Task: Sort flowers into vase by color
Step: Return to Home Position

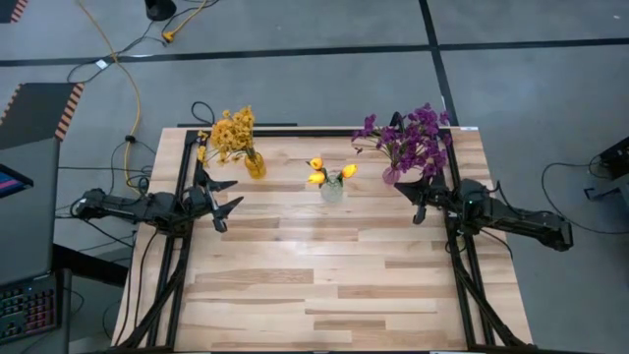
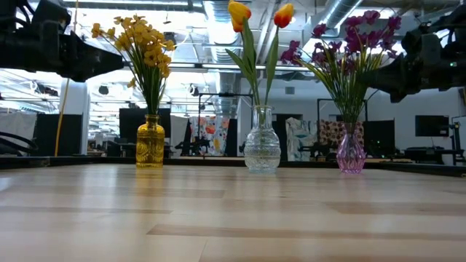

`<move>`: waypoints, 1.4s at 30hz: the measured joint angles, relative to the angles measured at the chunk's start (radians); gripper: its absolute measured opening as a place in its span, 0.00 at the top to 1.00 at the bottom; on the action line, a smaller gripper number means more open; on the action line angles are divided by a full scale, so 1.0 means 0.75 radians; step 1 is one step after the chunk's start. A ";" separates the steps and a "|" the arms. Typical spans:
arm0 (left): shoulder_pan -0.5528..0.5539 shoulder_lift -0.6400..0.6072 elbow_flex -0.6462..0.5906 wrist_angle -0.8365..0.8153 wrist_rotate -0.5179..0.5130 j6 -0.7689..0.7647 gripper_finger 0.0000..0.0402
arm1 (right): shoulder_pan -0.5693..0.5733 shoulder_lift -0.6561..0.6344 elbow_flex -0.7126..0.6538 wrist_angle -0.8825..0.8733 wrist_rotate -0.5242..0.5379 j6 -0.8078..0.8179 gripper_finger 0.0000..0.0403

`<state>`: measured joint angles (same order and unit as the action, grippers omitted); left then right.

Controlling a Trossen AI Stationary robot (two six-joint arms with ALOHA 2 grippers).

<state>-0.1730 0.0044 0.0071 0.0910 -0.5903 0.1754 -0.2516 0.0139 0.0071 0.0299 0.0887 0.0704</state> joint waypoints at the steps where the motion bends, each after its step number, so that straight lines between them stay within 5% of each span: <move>1: 0.000 0.000 0.000 0.000 0.000 0.000 0.44 | 0.000 0.000 0.000 -0.001 0.000 0.000 0.94; 18: 0.000 0.000 0.000 -0.001 0.004 0.050 0.44 | 0.000 0.000 -0.001 -0.001 -0.007 0.000 0.89; 29: -0.001 0.001 0.000 -0.012 0.278 0.076 0.44 | 0.001 0.000 -0.002 0.002 -0.009 0.001 0.89; 42: -0.001 0.000 0.000 -0.014 0.287 0.043 0.44 | 0.001 0.000 -0.002 0.004 -0.009 0.000 0.89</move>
<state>-0.1734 0.0044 0.0071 0.0807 -0.3752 0.2076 -0.2512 0.0139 0.0055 0.0330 0.0822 0.0705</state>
